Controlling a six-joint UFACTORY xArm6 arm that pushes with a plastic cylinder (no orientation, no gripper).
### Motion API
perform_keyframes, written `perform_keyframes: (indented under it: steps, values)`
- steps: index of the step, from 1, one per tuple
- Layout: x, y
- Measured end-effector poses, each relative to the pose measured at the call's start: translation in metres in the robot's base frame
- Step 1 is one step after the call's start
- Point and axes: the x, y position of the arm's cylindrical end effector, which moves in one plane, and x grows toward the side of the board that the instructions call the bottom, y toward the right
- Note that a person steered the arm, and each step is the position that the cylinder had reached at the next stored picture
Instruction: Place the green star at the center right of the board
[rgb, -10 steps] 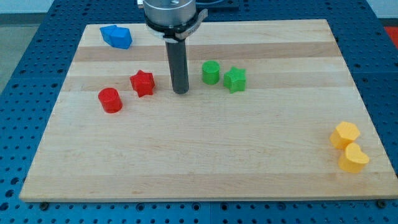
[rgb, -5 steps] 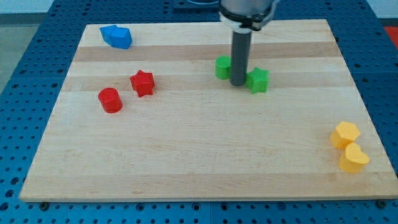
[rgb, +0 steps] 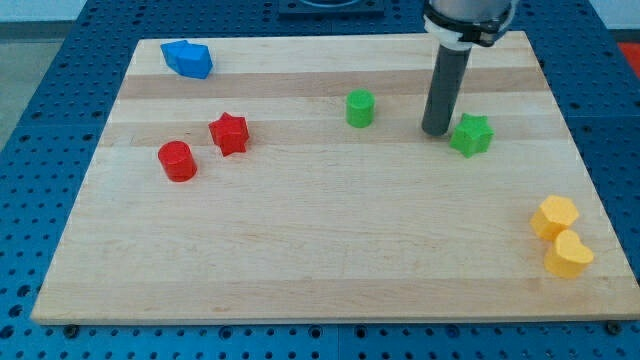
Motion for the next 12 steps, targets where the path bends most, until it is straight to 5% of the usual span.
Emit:
perform_keyframes:
  steps: [8,12]
  values:
    - [0.016,0.063]
    - [0.013,0.033]
